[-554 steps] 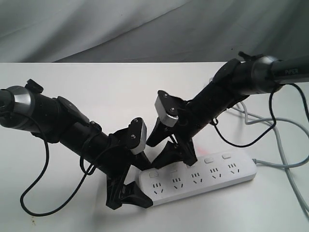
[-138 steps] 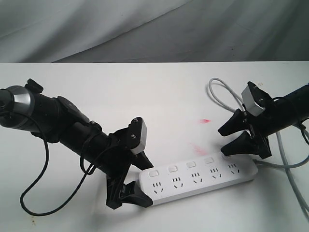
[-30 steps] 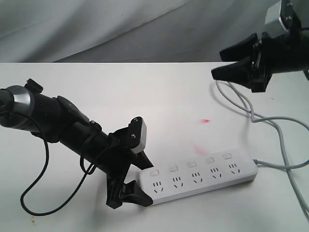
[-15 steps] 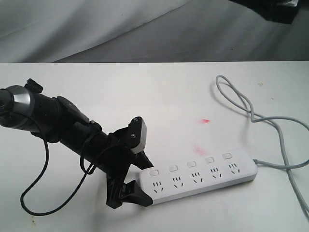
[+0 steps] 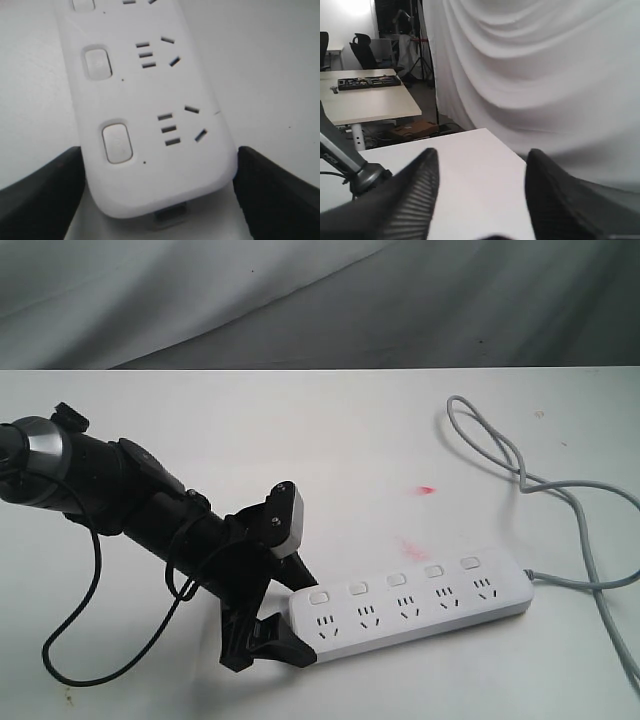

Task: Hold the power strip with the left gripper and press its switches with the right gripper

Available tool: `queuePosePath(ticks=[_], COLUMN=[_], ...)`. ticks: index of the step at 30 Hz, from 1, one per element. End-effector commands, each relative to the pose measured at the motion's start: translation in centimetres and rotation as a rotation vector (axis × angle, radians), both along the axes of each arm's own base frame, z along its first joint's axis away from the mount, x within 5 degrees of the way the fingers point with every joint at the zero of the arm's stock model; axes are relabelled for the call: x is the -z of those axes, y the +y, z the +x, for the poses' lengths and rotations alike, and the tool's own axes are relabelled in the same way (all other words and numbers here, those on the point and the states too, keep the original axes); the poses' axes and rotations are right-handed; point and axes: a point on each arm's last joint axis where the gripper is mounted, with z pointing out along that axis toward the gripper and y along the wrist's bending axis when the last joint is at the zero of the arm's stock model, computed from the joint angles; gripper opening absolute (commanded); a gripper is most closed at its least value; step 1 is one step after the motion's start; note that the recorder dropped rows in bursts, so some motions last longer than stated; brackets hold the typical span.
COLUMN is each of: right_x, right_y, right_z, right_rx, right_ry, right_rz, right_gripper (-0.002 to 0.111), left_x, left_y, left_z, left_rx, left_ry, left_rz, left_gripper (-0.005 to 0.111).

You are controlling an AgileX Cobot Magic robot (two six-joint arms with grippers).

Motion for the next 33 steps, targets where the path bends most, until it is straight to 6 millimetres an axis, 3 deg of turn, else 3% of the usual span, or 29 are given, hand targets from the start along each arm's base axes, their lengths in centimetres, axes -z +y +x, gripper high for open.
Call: queuePosePath(ticks=[1, 4, 9, 15, 18, 25, 33], right_x=[-0.9, -1.7, -3.9, -6.4, -6.0, -2.8, -3.4], right_y=[0.2, 0.1, -0.9, -3.8, -4.2, -6.1, -6.1], right_z=[-1.5, -2.3, -3.1, -5.1, -5.9, -5.9, -8.5], right_rx=[-0.01, 0.024, 0.243, 0.634, 0.718, 0.993, 1.005], right_ry=[0.104, 0.092, 0.077, 0.19, 0.244, 0.418, 0.373], right_rz=[0.04, 0.062, 0.178, 0.467, 0.423, 0.125, 0.049], right_gripper=[0.019, 0.0, 0.0, 0.0, 0.0, 0.0, 0.0], left_x=[0.2, 0.2, 0.2, 0.2, 0.2, 0.2, 0.2], left_y=[0.0, 0.0, 0.0, 0.0, 0.0, 0.0, 0.0], left_z=[0.0, 0.0, 0.0, 0.0, 0.0, 0.0, 0.0], left_rx=[0.006, 0.006, 0.006, 0.008, 0.008, 0.006, 0.006], left_ry=[-0.018, -0.018, -0.018, -0.02, -0.02, -0.018, -0.018], left_rz=[0.018, 0.018, 0.018, 0.018, 0.018, 0.018, 0.018], left_gripper=[0.03, 0.03, 0.03, 0.03, 0.03, 0.03, 0.03])
